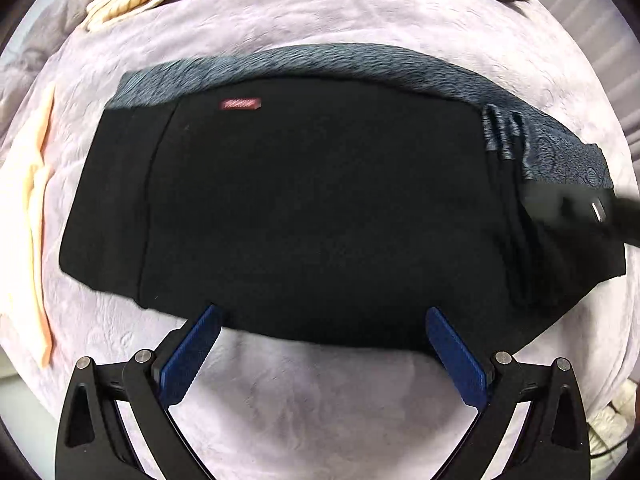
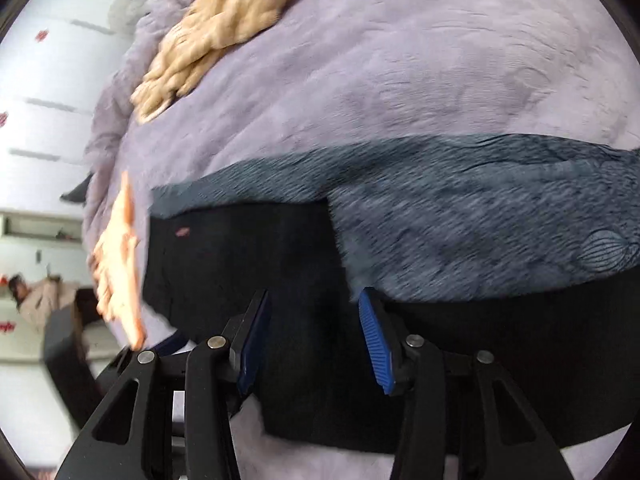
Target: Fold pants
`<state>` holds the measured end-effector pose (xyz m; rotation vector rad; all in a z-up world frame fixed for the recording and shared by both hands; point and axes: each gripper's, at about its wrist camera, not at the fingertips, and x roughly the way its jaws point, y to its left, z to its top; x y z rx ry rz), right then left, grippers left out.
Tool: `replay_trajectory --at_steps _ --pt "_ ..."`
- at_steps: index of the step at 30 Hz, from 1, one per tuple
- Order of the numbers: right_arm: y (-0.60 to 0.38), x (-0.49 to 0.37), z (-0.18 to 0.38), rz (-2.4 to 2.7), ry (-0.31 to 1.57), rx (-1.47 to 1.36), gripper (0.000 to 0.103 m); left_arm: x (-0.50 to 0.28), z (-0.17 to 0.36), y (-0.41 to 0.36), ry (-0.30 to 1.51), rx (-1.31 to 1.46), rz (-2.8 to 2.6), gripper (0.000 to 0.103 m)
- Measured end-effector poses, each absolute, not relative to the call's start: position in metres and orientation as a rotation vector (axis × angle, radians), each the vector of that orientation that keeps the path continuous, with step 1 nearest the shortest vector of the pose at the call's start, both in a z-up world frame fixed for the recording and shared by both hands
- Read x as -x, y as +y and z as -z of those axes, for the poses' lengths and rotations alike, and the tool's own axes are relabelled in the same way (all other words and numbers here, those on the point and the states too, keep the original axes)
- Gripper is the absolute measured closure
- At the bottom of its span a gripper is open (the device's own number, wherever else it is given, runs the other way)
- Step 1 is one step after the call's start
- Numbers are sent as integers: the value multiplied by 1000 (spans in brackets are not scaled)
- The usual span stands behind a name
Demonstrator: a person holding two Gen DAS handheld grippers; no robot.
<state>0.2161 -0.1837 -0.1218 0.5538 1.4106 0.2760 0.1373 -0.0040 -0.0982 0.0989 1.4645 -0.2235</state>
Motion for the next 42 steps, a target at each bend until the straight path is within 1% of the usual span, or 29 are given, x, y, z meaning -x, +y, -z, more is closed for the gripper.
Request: replay_trajectory --at_steps 3,8,12,17,19,27,28,33,36,42 --pt "-172 -197 107 -256 1416 -417 53 -139 92 8 1462 -80 211 0" --pt "-170 -172 94 -212 1428 -397 53 -137 81 26 1450 -102 195 0" --pt "-167 -152 92 -176 1460 -372 47 -135 75 38 1444 -123 195 0" --pt "-166 -140 95 -143 1486 -401 44 -121 79 38 1452 -125 216 0" --pt "-164 -136 95 -134 1495 -408 41 -109 79 48 1452 -125 236 0" --pt "-149 -132 98 -121 1518 -390 41 -98 76 69 1457 -111 236 0" --pt "-147 -132 98 -120 1520 -388 41 -90 77 63 1455 -112 229 0" --pt "-140 -132 100 -120 1530 -373 41 -93 92 76 1481 -94 204 0" --pt "-137 -132 102 -120 1538 -397 41 -91 98 90 1507 -47 218 0" --pt "-129 -132 99 -107 1545 -379 41 -91 92 135 1492 83 207 0"
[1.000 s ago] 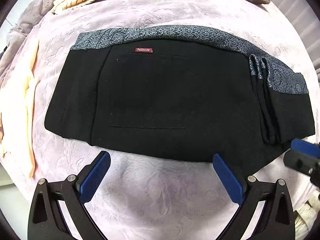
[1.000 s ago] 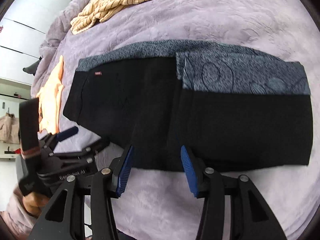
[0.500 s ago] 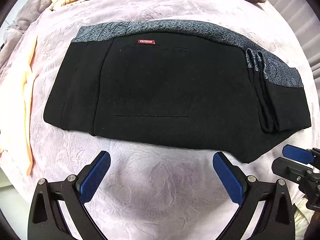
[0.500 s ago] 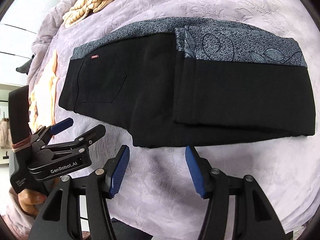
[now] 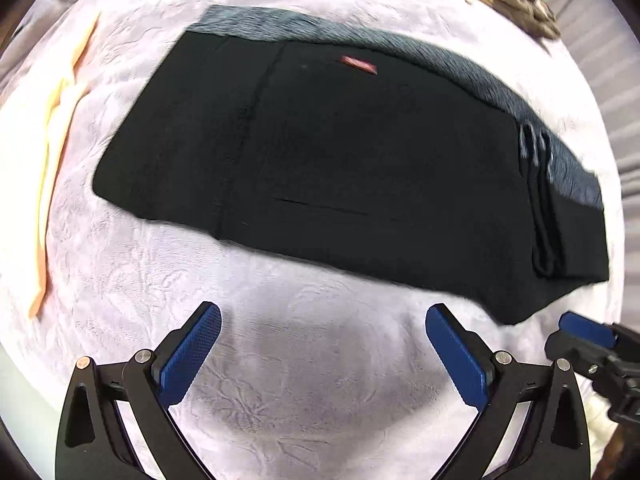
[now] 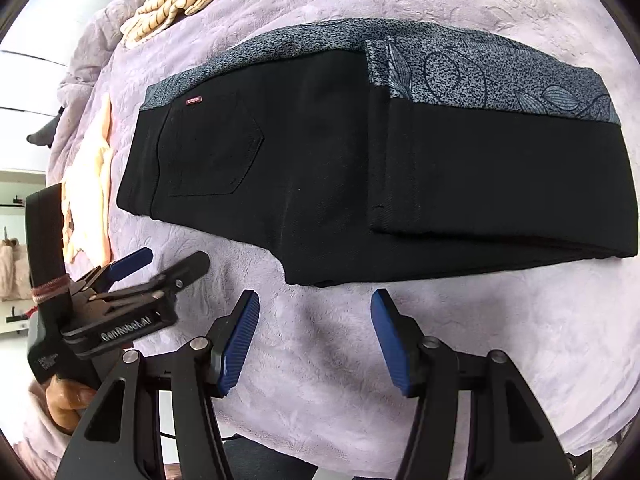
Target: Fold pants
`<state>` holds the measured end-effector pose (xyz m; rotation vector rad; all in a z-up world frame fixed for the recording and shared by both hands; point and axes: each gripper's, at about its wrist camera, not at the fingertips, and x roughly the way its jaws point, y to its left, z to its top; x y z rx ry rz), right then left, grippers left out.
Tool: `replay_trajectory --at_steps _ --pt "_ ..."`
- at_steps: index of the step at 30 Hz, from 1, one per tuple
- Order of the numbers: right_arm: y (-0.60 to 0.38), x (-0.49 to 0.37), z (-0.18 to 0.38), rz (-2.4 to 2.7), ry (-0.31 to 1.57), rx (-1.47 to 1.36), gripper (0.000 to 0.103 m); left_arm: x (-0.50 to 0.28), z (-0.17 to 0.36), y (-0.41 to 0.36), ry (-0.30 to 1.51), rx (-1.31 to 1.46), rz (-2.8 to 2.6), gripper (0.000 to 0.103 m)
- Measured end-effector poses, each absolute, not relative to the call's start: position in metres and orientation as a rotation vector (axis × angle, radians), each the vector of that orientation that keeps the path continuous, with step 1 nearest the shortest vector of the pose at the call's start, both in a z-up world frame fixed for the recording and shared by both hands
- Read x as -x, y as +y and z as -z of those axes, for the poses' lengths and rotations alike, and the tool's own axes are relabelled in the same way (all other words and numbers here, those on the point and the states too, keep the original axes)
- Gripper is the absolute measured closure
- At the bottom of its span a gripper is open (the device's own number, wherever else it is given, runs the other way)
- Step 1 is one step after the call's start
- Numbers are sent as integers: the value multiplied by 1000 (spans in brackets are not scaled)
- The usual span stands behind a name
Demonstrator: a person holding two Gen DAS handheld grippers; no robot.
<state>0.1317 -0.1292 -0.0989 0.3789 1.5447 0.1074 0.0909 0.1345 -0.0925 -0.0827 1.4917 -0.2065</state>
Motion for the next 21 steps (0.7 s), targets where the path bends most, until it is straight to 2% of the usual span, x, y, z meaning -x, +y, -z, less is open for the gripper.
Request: replay_trajectory --at_steps 7,11,12,13,15,16,21 --pt "-134 -150 92 10 1487 -264 41 -110 84 203 1439 194 143 0" --pt "-154 -169 109 130 1467 -291 41 -124 90 238 1426 267 103 0" --pt "-160 -174 122 125 1489 -374 39 -125 93 248 1425 309 105 0" --pt "-161 -176 130 119 1502 -408 31 -126 95 255 1421 352 115 0" --pt "-155 -180 137 87 1503 -389 19 -121 101 265 1412 482 156 0" --pt "-147 -181 138 69 1506 -334 17 -121 104 275 1408 544 177 0" --pt "-135 -176 138 34 1492 -230 17 -120 122 290 1422 674 226 0"
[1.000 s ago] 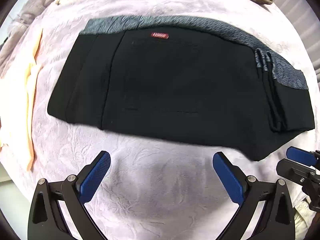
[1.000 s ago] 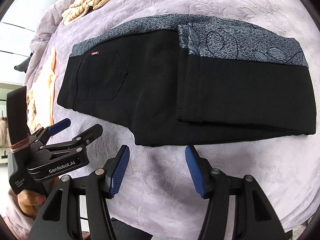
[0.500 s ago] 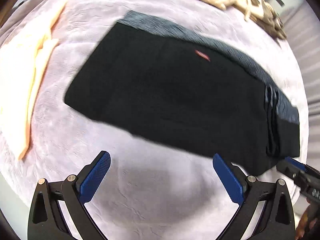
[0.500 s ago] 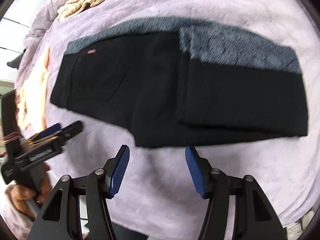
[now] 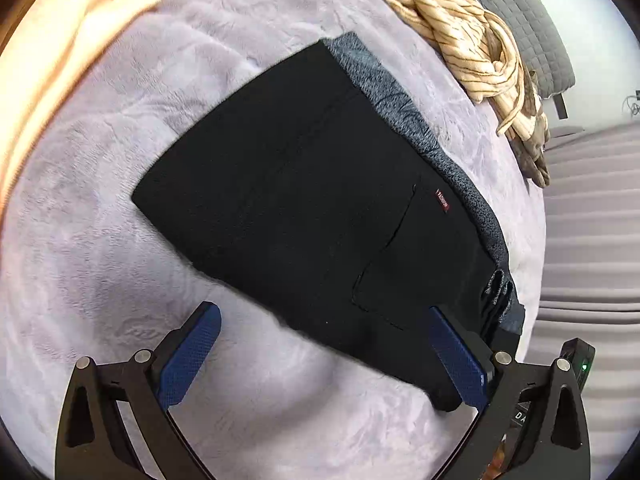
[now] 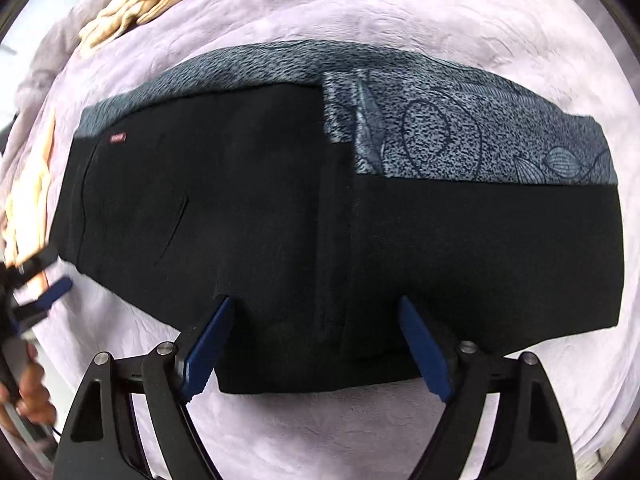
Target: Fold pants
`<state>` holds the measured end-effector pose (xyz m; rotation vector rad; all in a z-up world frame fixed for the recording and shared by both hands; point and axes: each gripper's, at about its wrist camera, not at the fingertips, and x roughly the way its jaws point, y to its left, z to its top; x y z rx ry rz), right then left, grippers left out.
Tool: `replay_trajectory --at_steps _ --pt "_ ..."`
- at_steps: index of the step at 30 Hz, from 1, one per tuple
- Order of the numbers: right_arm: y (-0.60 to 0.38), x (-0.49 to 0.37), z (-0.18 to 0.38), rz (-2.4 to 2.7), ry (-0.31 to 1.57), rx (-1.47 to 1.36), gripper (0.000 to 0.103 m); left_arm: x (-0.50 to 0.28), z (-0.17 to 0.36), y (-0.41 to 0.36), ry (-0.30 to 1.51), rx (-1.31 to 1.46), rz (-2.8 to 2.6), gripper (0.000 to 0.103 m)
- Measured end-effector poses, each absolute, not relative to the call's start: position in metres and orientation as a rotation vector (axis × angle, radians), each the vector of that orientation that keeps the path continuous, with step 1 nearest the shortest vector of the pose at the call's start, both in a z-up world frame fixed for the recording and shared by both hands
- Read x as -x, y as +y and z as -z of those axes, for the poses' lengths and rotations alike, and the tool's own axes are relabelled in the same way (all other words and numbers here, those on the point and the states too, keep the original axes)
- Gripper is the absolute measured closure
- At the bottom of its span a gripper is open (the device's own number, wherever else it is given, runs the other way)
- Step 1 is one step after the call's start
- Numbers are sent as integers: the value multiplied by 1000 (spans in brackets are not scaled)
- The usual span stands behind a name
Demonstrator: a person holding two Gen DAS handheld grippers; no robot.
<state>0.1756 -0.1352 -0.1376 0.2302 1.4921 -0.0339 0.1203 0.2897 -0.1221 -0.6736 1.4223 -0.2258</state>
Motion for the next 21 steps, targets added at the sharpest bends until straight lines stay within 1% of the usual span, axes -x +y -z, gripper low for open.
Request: replay_trajectory --at_steps 3,5,11,16,21 --pt "-139 -175 138 19 1496 -247 17 -126 136 278 1448 642 223 0" --pt "-141 -177 139 14 1507 -246 17 -124 130 273 1429 626 237 0" --pt "-141 -179 138 9 1513 -228 17 -135 117 266 1343 713 255 0" --pt "-142 -180 139 5 1517 -223 17 -141 136 262 1357 693 251 0" --pt "-137 -181 139 1 1517 -213 17 -154 153 247 1379 615 206 0"
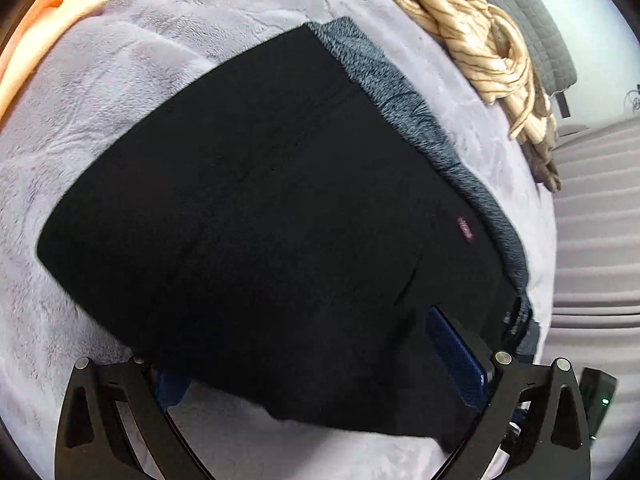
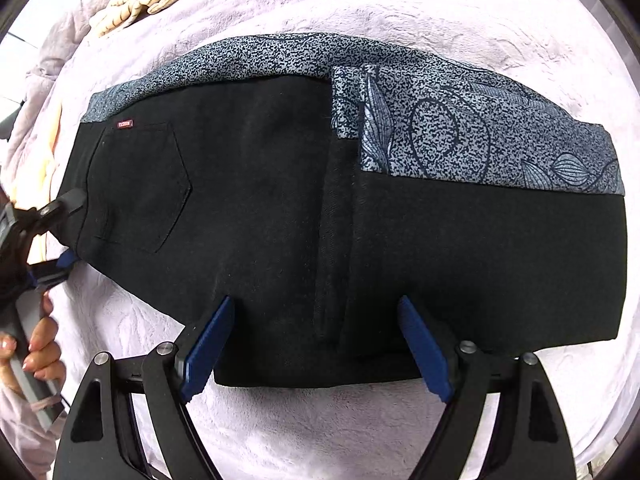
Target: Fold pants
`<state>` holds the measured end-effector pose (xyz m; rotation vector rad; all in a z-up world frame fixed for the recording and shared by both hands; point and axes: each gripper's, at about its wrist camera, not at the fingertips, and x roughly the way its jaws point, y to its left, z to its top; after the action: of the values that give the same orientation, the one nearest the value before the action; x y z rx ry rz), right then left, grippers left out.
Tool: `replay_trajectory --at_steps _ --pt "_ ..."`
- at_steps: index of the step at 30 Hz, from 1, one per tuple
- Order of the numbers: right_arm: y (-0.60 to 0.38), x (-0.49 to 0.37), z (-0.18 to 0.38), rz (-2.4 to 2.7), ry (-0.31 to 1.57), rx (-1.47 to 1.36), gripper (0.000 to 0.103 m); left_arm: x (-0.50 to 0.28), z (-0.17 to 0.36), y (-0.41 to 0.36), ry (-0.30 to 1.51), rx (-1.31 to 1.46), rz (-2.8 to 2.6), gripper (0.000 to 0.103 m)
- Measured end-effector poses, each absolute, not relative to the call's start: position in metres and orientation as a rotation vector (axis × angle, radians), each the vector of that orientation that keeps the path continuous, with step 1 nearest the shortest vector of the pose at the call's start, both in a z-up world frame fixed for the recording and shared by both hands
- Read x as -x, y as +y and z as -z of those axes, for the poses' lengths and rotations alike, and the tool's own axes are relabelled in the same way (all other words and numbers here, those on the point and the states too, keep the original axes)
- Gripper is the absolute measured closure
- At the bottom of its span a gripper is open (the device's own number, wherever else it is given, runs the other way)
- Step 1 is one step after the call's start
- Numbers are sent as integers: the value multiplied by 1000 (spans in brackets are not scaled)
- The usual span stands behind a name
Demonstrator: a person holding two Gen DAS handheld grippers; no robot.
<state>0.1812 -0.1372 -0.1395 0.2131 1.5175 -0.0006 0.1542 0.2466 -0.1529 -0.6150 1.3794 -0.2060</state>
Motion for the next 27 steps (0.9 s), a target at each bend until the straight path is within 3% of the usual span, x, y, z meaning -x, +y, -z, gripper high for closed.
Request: replay_trajectory --at_steps 4,6,8,9,11,13,15,20,27 --pt "-134 -182 140 -6 1521 -212 17 -155 153 233 1377 526 167 0" --pt "-132 -182 141 -6 1520 -212 17 -153 148 230 1358 505 146 5" --pt "-132 -182 141 -5 1519 -212 17 -148 135 223 1318 406 108 24" --pt "-132 -182 141 -6 1518 -210 17 -146 128 217 1295 347 105 28" --pt "-132 -183 138 -5 1517 -199 17 -141 112 202 1241 194 87 48" --pt "-129 -184 128 6 1504 -168 20 -137 100 189 1192 51 64 61" --pt "-131 -187 113 -5 1472 -157 26 -131 92 179 1145 -46 78 61" --pt "-126 -220 70 -150 1429 -210 26 -110 96 148 1053 -327 88 61" --pt "-34 -311 32 -486 1489 -87 26 -102 102 137 1017 -403 78 61"
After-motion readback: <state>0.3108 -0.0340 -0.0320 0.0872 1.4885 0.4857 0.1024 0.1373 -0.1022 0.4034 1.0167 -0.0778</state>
